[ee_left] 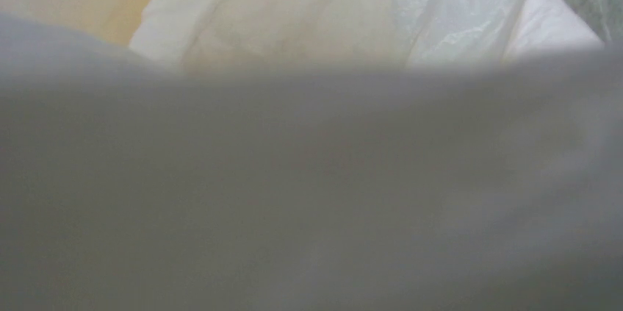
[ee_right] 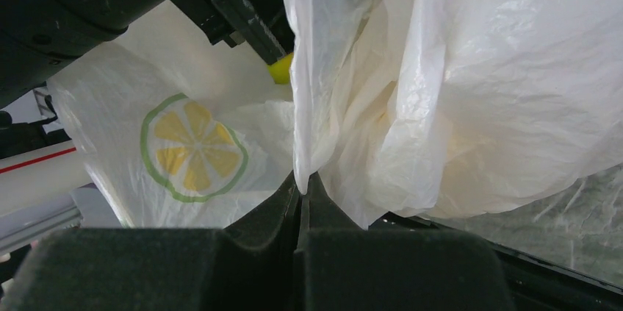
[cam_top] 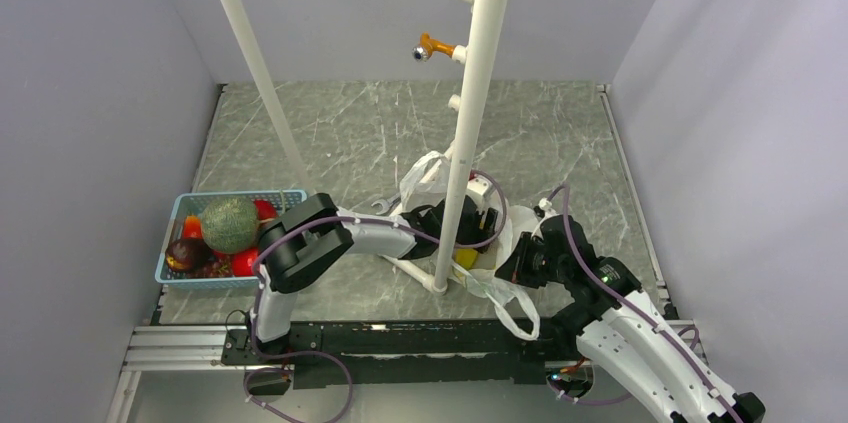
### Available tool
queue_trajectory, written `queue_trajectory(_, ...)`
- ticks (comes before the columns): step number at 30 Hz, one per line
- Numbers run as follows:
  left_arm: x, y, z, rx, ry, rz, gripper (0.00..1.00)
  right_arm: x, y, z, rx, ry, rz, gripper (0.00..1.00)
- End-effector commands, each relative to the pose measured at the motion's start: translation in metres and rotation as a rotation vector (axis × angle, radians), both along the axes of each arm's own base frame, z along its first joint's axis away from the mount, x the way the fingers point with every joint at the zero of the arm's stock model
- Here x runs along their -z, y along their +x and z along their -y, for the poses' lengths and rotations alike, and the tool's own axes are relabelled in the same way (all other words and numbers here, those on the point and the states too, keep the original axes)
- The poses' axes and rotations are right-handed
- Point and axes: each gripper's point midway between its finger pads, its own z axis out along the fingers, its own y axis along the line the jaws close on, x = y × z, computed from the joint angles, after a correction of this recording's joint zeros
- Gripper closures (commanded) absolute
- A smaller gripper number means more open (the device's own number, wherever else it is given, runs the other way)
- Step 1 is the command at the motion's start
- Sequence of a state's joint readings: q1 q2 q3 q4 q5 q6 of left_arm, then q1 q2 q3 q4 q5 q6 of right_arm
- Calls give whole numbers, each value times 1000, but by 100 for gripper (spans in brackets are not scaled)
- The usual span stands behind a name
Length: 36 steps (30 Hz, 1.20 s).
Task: Take the fake fruits out of the plastic bag
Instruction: Take out the fake fruit from the plastic bag.
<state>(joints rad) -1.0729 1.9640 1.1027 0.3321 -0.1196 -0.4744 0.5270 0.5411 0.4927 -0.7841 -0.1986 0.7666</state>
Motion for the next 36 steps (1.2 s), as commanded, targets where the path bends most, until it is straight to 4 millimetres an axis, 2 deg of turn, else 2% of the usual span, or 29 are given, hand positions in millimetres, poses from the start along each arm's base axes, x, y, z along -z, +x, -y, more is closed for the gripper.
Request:
queue_trajectory(1,-12,6,4,-13,35,32,36,-17,10,-2,9,16,55,100)
queue_trajectory(4,-30,7,-4,-30,29,44,50,-16,11,-1,18,11,64,100)
queue_trajectory(10,-85,-5,-7,6,-45,54,62,-14,16,1,30,-3,79,100)
queue_trajectory(13,-103,-10,-10,7,-85,43,67,-13,19,0,29,-9,85,100)
queue_trajectory(16,-112,-14,-11,21,-104,14,75,-11,20,0,31,-9,89,100)
queue_trajectory(20,-124,-19,-7,52,-157,-54,77,-15,25,0,45,-1,109,100)
queue_trajectory(24,-134,-21,-12,70,-220,-101,80,-22,38,2,87,-15,149,100)
queue_trajectory(27,-139,-20,-22,65,-300,-174,88,-33,52,6,119,-41,205,100)
queue_trajectory(32,-152,-2,-41,1,-529,-266,100,-41,63,-3,86,-36,230,100)
queue_trajectory(36,-159,17,-35,-42,-662,-325,100,-47,62,-21,-10,25,260,100)
